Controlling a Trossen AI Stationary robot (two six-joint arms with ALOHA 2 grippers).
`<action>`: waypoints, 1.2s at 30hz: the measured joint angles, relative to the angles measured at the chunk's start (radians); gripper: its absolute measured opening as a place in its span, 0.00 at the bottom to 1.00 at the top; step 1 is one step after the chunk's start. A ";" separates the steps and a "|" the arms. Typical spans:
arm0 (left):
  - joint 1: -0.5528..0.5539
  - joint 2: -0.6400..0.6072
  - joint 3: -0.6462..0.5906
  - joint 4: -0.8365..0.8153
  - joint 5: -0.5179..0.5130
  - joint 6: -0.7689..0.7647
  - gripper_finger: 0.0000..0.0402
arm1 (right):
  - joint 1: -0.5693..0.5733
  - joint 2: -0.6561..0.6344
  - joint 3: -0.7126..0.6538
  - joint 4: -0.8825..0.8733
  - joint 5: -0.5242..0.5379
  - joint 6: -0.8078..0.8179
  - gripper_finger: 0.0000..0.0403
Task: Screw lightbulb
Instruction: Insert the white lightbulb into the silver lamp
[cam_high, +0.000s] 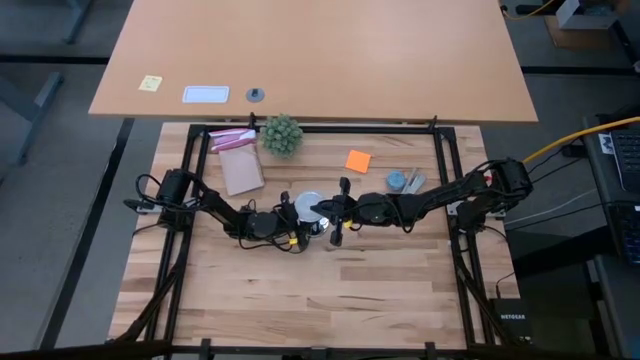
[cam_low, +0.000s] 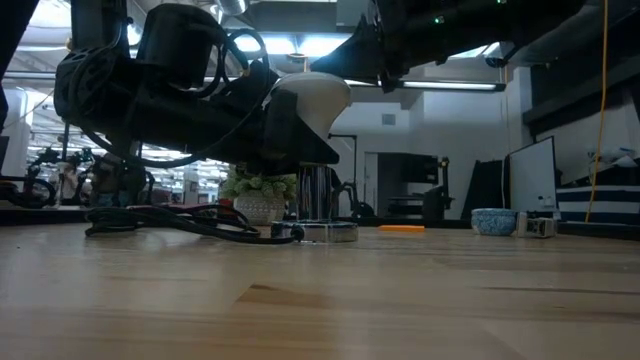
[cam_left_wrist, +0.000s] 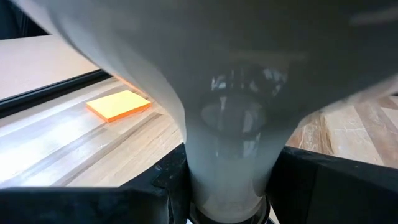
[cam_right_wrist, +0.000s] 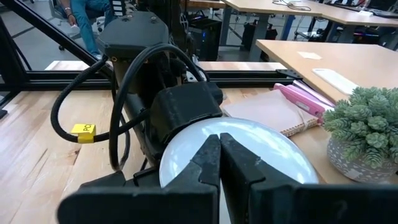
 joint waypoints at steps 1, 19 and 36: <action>0.000 0.000 0.000 0.000 0.000 0.001 0.38 | 0.000 0.000 0.000 0.000 0.000 0.001 0.02; 0.008 -0.002 0.000 -0.001 0.008 -0.051 0.38 | -0.001 0.000 0.000 0.004 0.003 0.003 0.02; 0.006 -0.002 0.000 0.000 0.007 -0.037 0.38 | -0.001 0.000 -0.001 0.004 -0.001 0.002 0.02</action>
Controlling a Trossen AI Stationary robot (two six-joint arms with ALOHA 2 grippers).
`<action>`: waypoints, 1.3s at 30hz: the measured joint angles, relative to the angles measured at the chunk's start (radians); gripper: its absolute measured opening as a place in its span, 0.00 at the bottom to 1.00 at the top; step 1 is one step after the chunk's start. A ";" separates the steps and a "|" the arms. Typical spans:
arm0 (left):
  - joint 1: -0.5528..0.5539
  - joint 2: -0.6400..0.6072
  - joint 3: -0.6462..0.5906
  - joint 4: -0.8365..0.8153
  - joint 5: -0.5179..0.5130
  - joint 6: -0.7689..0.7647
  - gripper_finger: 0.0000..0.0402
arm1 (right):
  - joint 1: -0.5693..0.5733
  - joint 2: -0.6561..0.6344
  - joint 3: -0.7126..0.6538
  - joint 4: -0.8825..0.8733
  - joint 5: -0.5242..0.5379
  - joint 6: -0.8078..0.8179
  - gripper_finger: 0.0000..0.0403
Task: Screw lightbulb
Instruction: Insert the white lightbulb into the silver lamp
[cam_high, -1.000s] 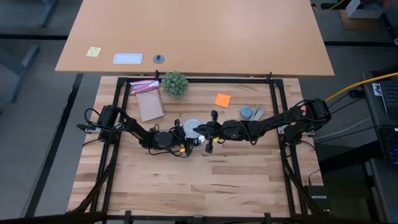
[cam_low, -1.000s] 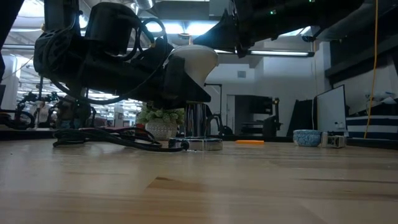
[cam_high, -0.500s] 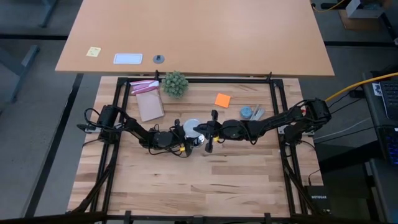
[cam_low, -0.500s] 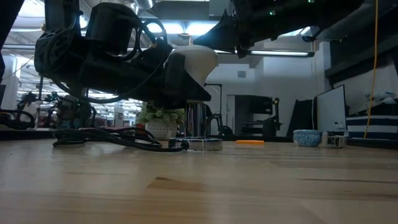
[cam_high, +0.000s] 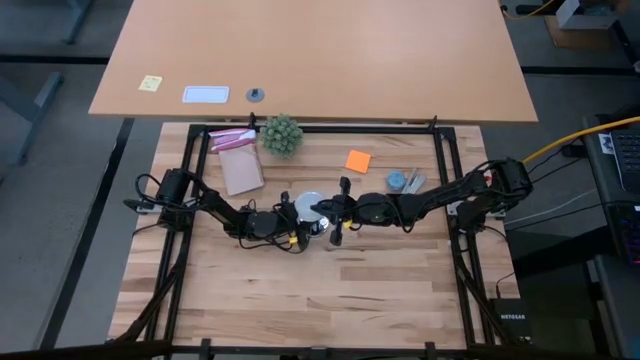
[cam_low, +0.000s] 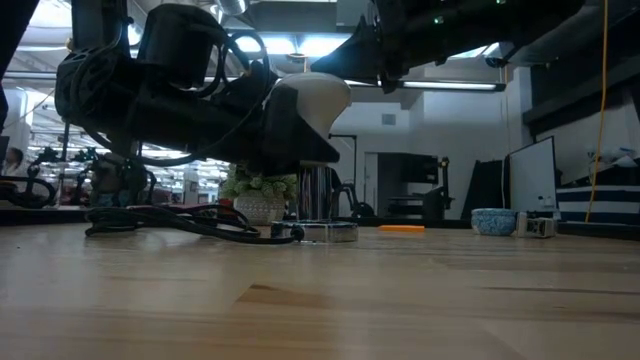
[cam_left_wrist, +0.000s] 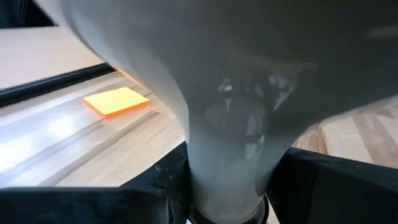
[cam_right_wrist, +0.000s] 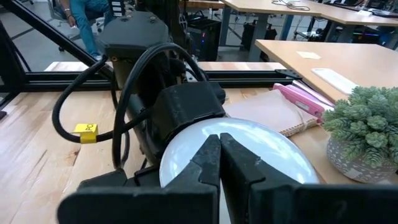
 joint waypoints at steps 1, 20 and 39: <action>0.000 0.000 0.000 -0.001 0.000 0.021 0.38 | 0.000 0.000 0.000 0.000 0.000 0.000 0.02; 0.010 0.001 0.000 0.000 0.005 0.037 0.38 | 0.000 -0.001 0.001 -0.021 0.001 0.000 0.02; 0.020 -0.001 0.001 -0.020 -0.003 -0.061 0.39 | -0.001 -0.001 0.001 -0.021 0.007 0.000 0.02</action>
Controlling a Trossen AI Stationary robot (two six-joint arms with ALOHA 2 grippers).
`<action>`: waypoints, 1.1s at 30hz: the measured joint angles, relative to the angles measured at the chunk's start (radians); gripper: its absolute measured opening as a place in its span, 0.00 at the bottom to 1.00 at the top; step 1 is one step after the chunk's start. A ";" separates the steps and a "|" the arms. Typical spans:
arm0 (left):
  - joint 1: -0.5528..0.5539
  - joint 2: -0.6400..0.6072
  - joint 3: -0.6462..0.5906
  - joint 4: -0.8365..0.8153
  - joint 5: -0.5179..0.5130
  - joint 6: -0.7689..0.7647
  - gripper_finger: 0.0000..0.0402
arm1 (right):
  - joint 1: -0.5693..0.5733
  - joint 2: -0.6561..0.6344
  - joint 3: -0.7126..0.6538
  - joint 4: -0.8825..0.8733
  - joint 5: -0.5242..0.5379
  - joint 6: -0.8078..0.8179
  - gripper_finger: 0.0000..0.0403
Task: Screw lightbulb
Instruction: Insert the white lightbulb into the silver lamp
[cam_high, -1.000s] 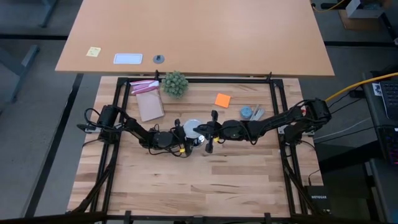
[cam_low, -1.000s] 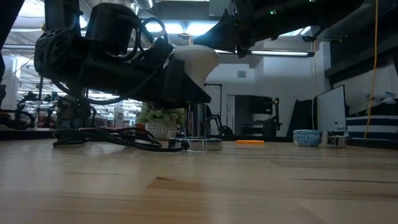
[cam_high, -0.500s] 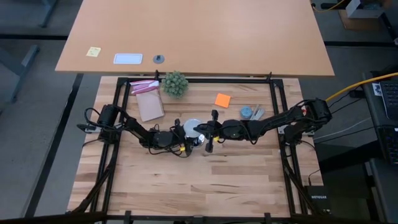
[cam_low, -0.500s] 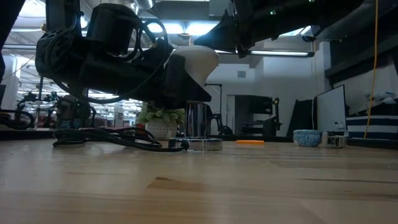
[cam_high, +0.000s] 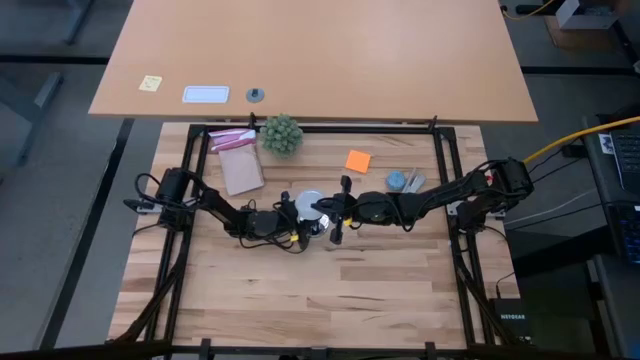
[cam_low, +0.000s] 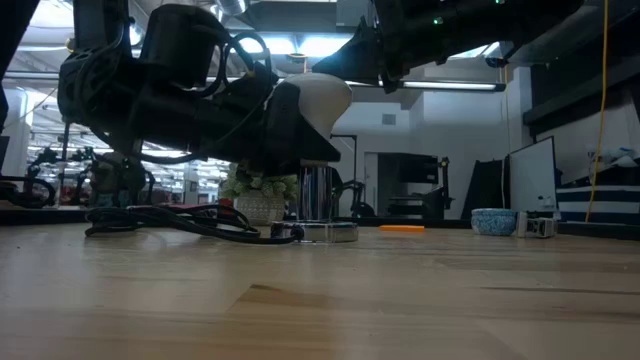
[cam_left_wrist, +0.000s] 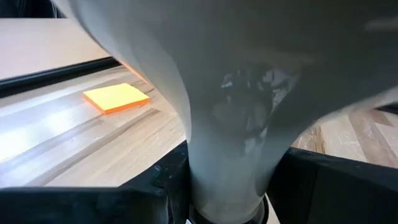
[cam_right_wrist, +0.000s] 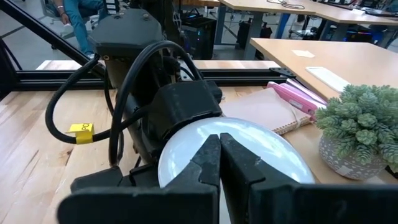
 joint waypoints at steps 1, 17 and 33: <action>0.000 0.000 0.000 -0.003 0.000 -0.007 0.40 | 0.000 0.000 0.000 0.000 -0.002 0.000 0.02; -0.022 0.000 -0.002 0.037 0.007 0.069 0.59 | 0.001 0.000 0.000 -0.001 -0.007 0.000 0.02; -0.044 -0.001 -0.003 0.056 -0.022 0.098 0.53 | 0.001 0.000 0.000 -0.001 -0.011 0.000 0.02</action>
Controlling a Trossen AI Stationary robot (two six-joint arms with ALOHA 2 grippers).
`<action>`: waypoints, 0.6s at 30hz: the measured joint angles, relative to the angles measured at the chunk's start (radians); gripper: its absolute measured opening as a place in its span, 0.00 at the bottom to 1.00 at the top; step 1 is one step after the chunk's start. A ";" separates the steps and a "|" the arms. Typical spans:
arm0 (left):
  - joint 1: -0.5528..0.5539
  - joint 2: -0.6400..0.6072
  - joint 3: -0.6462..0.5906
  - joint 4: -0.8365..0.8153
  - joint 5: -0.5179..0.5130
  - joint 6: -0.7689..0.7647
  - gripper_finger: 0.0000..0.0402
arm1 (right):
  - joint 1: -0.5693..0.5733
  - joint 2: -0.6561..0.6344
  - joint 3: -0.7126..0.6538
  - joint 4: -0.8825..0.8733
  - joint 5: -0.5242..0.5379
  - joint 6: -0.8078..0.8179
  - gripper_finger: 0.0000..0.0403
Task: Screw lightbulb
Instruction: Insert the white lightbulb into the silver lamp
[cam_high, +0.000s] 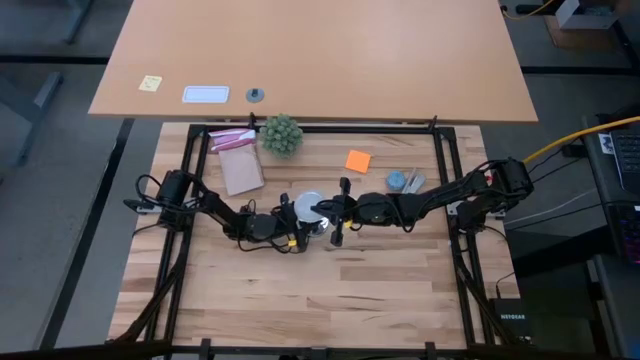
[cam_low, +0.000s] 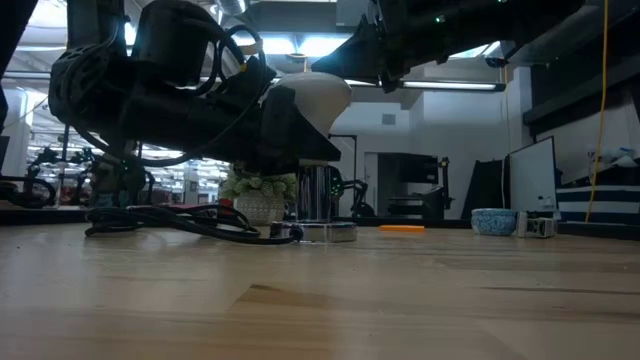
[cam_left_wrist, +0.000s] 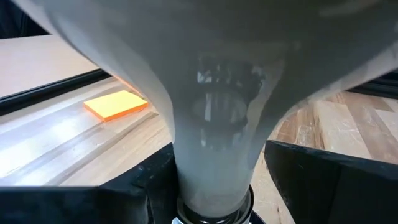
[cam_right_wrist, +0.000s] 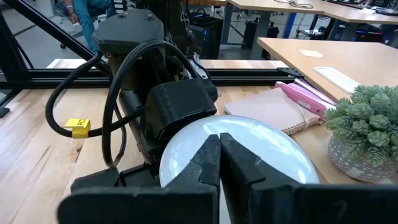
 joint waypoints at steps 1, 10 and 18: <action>0.000 0.000 0.000 0.001 0.000 0.000 0.53 | 0.000 0.000 0.000 0.000 0.001 0.000 0.02; -0.001 0.000 0.000 0.007 -0.002 0.057 0.53 | 0.000 0.000 0.000 0.000 0.003 0.000 0.02; -0.011 -0.001 0.000 0.022 -0.068 0.054 0.53 | 0.000 0.000 0.000 0.000 0.009 0.000 0.02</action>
